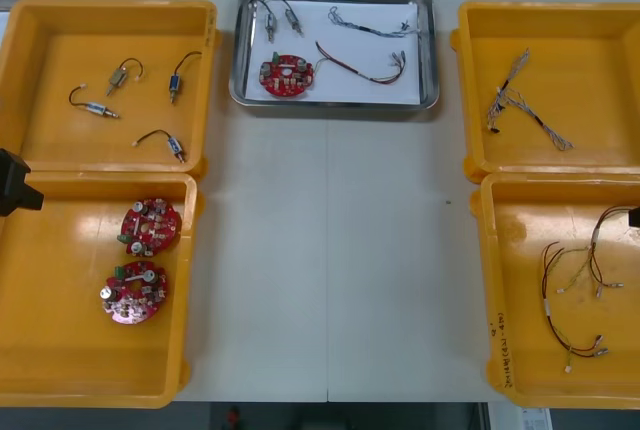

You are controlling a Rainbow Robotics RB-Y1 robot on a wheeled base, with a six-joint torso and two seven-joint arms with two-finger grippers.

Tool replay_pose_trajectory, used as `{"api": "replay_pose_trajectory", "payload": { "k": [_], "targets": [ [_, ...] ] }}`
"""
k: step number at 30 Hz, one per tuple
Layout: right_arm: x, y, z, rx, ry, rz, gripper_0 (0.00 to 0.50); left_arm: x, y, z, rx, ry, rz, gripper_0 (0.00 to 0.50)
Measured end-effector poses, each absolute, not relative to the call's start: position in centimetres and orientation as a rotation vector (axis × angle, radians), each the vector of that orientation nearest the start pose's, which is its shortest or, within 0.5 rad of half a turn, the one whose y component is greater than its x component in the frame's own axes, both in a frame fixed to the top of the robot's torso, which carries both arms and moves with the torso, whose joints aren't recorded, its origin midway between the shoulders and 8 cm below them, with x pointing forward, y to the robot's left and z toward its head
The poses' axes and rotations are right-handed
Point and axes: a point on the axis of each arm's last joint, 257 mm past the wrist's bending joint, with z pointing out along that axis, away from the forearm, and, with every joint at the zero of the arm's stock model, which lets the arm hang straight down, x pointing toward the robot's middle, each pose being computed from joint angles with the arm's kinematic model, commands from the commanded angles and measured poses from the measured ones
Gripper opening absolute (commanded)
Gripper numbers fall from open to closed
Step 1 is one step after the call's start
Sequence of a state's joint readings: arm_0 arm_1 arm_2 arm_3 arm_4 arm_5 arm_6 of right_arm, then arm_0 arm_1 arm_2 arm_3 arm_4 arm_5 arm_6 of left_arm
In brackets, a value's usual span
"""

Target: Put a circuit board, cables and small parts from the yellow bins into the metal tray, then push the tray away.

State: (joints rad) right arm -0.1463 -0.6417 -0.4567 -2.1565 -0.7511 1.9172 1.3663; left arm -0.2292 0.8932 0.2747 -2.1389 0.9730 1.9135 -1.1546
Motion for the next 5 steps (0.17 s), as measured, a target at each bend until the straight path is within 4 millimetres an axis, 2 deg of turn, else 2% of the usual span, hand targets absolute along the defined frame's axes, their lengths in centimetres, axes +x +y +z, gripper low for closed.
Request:
{"api": "replay_pose_trajectory", "payload": {
  "k": [5],
  "targets": [
    [37.70, -39.79, -16.95, 0.174, 2.619, 0.037, 0.500, 37.79, 37.09, -14.43, -0.069, 2.710, -0.023, 0.500]
  ]
}}
